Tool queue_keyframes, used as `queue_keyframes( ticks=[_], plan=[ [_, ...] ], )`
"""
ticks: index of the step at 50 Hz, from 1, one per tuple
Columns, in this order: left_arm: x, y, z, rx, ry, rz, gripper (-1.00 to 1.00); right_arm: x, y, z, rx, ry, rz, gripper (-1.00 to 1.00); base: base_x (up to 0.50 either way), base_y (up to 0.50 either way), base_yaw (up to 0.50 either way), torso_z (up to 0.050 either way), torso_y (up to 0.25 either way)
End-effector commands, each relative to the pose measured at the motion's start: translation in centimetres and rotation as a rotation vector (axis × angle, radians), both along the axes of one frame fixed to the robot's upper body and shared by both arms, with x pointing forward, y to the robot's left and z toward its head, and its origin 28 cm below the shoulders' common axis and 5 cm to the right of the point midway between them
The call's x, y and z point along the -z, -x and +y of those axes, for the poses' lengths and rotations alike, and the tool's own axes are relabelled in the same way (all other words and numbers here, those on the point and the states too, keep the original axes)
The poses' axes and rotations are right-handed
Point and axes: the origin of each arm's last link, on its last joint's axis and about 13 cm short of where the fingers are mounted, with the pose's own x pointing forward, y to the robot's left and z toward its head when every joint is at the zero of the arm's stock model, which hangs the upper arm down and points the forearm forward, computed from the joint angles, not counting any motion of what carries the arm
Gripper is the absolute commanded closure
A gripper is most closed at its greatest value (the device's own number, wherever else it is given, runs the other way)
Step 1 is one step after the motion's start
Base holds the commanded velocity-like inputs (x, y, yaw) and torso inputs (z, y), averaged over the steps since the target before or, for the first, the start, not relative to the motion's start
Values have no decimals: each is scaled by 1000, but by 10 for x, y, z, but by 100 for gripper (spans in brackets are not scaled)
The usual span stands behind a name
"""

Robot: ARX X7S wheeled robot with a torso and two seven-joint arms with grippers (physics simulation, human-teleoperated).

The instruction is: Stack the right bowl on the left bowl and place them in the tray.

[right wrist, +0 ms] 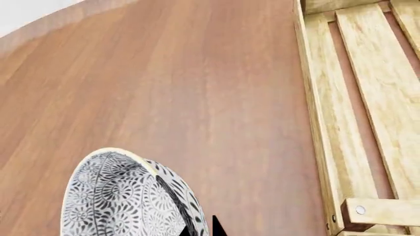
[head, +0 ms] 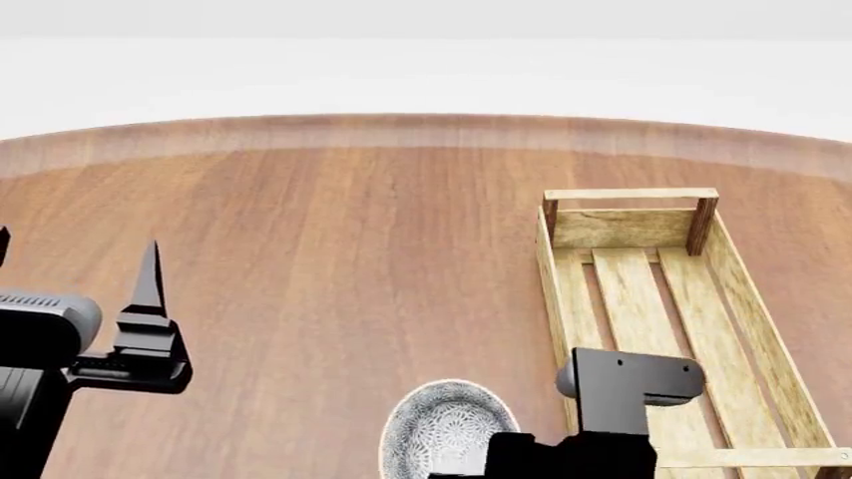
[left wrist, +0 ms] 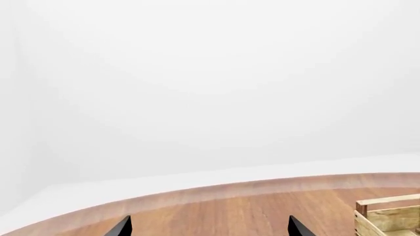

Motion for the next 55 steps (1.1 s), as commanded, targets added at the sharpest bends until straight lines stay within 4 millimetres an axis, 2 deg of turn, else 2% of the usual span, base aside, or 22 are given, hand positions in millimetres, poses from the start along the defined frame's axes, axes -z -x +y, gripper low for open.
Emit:
queue_keyframes(
  ticks=[1, 13, 21, 32, 40, 55],
  plan=[
    [-1, 0, -1, 2, 0, -2, -100, -17, -28, 1, 13, -15, -63, 100, 0, 0, 0, 0, 0],
    [-3, 0, -3, 9, 1, -6, -100, -18, -62, 19, -32, -49, -46, 100, 0, 0, 0, 0, 1],
    [-4, 0, -5, 13, -2, -6, -100, -24, -82, 48, -118, -100, -37, 100, 0, 0, 0, 0, 0],
    [-6, 0, -6, 17, -5, -12, -100, -34, -91, 91, -231, -140, -22, 100, 0, 0, 0, 0, 1],
    [-8, 2, -6, 17, -5, -18, -100, -39, -86, 119, -313, -133, -2, 100, 0, 0, 0, 0, 0],
    [-14, 4, -5, 13, -12, -32, -100, -22, -58, 169, -538, -122, 52, 100, 0, 0, 0, 0, 0]
  ],
)
